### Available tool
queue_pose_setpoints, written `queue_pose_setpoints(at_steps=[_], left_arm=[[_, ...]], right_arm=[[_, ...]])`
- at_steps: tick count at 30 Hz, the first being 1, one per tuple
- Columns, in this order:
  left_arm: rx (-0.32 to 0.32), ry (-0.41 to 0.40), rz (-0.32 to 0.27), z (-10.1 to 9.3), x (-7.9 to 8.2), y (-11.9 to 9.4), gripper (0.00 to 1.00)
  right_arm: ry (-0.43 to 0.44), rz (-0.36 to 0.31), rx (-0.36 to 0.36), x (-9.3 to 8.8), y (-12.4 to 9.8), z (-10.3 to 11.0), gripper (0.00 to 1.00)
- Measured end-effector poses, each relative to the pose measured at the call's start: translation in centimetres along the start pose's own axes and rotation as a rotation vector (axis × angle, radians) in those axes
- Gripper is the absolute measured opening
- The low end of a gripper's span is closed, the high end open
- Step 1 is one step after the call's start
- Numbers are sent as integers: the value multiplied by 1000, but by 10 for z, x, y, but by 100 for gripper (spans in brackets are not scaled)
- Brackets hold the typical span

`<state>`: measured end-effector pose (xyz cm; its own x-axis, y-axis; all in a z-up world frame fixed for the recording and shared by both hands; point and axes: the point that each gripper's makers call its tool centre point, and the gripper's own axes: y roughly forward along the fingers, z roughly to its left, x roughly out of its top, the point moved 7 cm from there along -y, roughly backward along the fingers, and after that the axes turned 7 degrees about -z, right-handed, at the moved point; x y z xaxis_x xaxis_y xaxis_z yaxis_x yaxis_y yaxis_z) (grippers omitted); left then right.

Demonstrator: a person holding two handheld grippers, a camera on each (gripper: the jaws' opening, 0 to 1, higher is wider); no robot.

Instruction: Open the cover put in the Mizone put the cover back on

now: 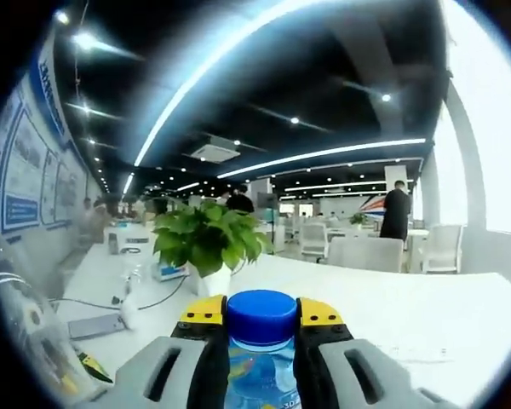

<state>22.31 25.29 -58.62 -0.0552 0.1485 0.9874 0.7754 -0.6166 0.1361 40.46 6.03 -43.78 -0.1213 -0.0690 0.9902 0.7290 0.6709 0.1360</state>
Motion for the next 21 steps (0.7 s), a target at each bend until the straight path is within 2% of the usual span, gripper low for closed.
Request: queue_pose_setpoints(at_steps=[9, 13, 21], left_arm=[[1, 3, 1, -1, 0, 0, 21], [2, 5, 1, -2, 0, 0, 21], [5, 5, 3, -3, 1, 1, 21]], right_arm=[[29, -38, 30, -1, -5, -8, 22], [30, -53, 56, -3, -9, -8, 23], [27, -79, 63, -3, -9, -7, 23]])
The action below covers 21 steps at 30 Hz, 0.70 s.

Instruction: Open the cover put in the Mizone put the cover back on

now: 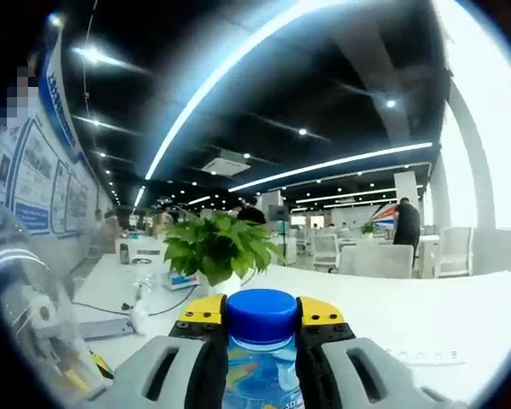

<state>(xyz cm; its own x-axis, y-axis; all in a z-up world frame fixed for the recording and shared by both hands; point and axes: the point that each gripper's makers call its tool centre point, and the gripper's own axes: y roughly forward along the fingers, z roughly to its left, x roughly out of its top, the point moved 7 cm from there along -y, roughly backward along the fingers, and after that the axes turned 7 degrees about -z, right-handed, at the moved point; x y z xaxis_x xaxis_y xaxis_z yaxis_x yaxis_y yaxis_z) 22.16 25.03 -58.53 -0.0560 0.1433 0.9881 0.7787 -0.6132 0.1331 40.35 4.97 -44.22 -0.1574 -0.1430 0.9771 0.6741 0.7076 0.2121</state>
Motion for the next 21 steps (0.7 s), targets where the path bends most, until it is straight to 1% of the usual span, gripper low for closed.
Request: queue_pose_setpoints(at_steps=[8, 15, 21], left_arm=[[1, 0, 0, -1, 0, 0, 21], [2, 1, 0, -1, 1, -1, 21], [1, 1, 0, 0, 1, 0, 21]], right_arm=[[-3, -8, -1, 0, -2, 1, 23], [-11, -26, -4, -1, -2, -1, 23], [-8, -27, -8, -2, -2, -2, 24]])
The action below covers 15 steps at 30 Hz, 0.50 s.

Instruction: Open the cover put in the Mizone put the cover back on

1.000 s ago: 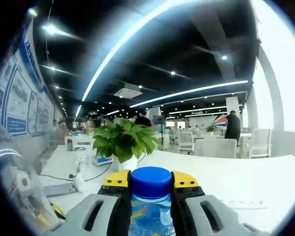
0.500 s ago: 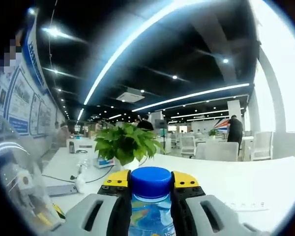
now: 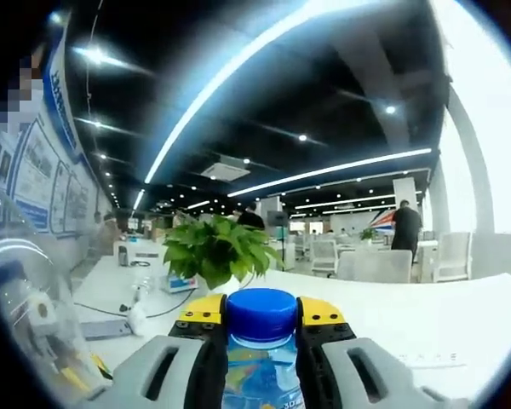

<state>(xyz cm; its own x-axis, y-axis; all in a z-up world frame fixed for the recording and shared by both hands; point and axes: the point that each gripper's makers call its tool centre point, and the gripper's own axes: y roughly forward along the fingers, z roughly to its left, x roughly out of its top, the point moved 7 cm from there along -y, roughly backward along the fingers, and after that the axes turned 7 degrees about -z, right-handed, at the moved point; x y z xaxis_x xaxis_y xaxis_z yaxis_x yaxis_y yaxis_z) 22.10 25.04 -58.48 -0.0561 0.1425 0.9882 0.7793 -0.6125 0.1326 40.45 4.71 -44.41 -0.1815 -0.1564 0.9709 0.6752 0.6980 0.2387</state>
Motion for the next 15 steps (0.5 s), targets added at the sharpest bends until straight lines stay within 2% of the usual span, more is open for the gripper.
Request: queue_pose_setpoints(at_steps=[15], left_arm=[[0, 2, 1, 2, -1, 0, 21]], right_arm=[[26, -10, -3, -1, -10, 2, 24]])
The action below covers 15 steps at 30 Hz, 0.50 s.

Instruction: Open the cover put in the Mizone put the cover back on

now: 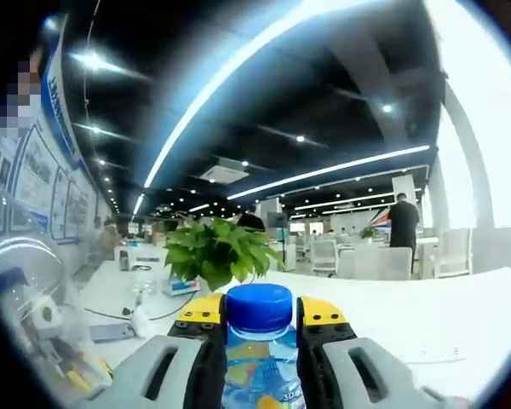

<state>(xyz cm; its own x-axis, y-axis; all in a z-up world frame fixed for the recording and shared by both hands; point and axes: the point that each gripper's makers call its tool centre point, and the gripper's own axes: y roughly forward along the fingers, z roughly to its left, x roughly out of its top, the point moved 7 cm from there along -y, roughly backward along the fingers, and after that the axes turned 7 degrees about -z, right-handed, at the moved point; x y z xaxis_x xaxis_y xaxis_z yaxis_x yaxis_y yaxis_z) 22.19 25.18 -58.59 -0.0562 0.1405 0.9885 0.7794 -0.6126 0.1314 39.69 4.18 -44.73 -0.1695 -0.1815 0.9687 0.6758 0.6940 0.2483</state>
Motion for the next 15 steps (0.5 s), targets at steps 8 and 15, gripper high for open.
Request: queue_pose_setpoints(at_steps=[8, 15], left_arm=[[1, 2, 0, 0, 0, 0, 21], [2, 6, 1, 0, 0, -1, 21]], right_arm=[[-23, 14, 1, 0, -8, 3, 22], [-56, 19, -2, 1, -17, 6, 19]])
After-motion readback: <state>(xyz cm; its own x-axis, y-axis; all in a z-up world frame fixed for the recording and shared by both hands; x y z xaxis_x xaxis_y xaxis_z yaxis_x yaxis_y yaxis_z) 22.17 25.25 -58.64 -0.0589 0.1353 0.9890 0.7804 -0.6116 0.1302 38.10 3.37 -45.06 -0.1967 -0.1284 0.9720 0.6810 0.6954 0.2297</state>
